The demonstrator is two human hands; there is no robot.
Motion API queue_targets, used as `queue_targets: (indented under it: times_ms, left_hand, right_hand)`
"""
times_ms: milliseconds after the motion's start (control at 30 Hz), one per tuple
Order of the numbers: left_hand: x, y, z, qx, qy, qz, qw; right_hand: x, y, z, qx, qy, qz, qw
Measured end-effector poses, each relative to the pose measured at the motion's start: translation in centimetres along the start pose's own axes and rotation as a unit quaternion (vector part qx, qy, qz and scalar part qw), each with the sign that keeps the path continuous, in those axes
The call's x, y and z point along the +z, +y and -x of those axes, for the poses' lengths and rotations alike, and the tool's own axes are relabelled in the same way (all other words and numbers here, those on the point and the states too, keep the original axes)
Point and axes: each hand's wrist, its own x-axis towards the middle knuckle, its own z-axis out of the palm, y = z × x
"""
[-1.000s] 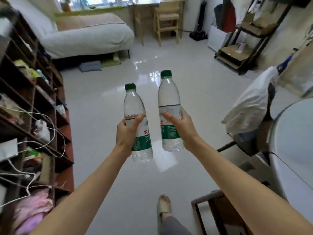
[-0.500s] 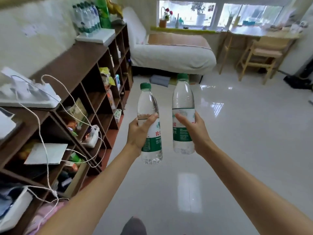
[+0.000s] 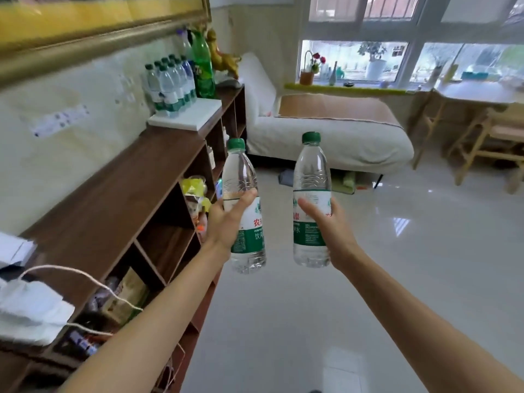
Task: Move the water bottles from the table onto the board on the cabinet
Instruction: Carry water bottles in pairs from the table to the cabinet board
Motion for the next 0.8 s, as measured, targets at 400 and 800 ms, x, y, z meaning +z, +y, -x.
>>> queue_targets:
  times_ms: [400,800]
  left_hand:
    - [5.8,1.2,-31.3,0.002,0.076,0.029,0.997]
    - [4.7,4.7,-57.1,0.055,0.228,0.009,0.972]
  right_hand:
    - [2.2,-0.8,-32.7,-0.066,-0.054,0.080,0.993]
    - [12.7,-2.6,-63.9,-0.067,-0.183,0.085,0.977]
